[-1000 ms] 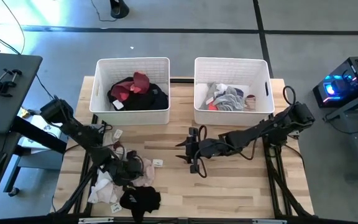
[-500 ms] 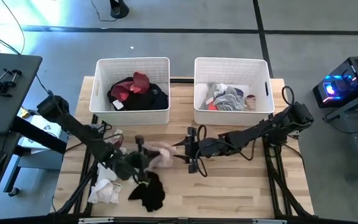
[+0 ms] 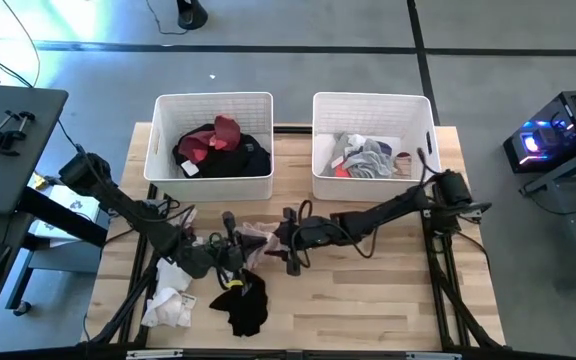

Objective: Sort clothes
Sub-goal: Put the pink underwear into the right white laundry bin

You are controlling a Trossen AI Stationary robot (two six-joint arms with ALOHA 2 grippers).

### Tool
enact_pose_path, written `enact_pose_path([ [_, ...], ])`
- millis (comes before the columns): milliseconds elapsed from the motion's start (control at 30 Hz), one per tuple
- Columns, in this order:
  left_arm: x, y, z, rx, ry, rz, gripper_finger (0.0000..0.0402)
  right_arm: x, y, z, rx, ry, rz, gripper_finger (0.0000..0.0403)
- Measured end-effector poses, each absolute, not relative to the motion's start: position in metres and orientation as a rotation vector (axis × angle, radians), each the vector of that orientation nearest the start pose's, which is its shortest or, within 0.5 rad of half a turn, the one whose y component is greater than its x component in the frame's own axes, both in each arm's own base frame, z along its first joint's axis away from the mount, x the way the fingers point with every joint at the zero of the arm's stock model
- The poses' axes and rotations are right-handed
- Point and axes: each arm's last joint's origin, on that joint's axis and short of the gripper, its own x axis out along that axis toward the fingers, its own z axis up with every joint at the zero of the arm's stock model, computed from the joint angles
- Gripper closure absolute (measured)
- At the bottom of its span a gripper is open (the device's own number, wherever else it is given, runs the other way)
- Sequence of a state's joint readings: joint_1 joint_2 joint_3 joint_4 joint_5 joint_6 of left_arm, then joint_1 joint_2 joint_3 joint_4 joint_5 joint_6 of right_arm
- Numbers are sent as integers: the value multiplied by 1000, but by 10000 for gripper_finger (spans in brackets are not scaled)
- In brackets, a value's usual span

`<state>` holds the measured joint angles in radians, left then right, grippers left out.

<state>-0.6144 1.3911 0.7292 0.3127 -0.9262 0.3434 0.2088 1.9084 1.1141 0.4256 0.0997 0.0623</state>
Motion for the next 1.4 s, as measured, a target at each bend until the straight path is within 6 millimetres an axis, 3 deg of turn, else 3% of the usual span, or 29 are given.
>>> enact_pose_path([
  [167,245,-144,232,578,300,277,400,411,84,174,32,306,99,282],
  [333,242,-136,231,507,306,515,369,411,84,177,22,299,61,385],
  [500,233,-135,230,487,298,666,301,401,79,198,-7,323,-74,387],
  [600,226,-136,229,501,301,703,267,386,79,223,-65,335,-173,398],
  [833,218,-135,222,436,303,694,237,330,80,318,-306,173,-376,400],
  [967,216,-132,218,396,315,692,239,286,64,377,-360,18,-451,399],
  [1067,216,-130,216,379,319,697,240,253,46,408,-376,-59,-507,401],
  [1233,217,-128,216,357,315,707,240,208,6,431,-364,-37,-730,402],
  [1400,218,-127,216,351,314,711,240,177,-37,418,-301,160,-955,402],
])
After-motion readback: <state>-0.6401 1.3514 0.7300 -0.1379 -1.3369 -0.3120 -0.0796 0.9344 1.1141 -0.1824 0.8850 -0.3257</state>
